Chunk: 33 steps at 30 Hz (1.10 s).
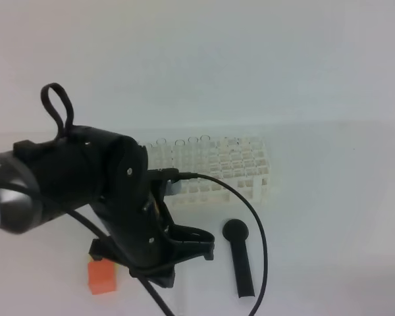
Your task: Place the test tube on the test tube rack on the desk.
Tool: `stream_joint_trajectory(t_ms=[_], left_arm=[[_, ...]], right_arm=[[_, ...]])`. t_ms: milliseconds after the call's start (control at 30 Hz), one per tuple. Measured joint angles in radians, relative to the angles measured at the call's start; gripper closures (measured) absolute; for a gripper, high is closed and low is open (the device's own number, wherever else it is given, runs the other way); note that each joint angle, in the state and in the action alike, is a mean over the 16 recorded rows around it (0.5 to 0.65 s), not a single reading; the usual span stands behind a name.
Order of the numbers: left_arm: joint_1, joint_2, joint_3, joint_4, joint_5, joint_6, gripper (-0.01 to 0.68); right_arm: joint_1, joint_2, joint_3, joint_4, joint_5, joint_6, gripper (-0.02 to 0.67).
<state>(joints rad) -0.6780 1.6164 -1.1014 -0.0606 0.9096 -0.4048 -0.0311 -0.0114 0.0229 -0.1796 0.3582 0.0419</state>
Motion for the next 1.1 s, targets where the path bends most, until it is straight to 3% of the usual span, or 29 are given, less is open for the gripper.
stream_joint_trajectory(t_ms=[200,667,1100], left_arm=[[0.0,0.081,-0.04,0.01,-0.011,-0.006,0.618],[0.0,0.235,-0.131,0.049,0.006,-0.031,0.38],[0.0,0.342,-0.196,0.034,0.039,-0.1,0.351]], right_arm=[[0.0,0.0,0.0,0.0,0.0,0.0,0.65],[0.0,0.0,0.0,0.0,0.0,0.0,0.65],[0.0,0.0,0.0,0.0,0.0,0.0,0.65]])
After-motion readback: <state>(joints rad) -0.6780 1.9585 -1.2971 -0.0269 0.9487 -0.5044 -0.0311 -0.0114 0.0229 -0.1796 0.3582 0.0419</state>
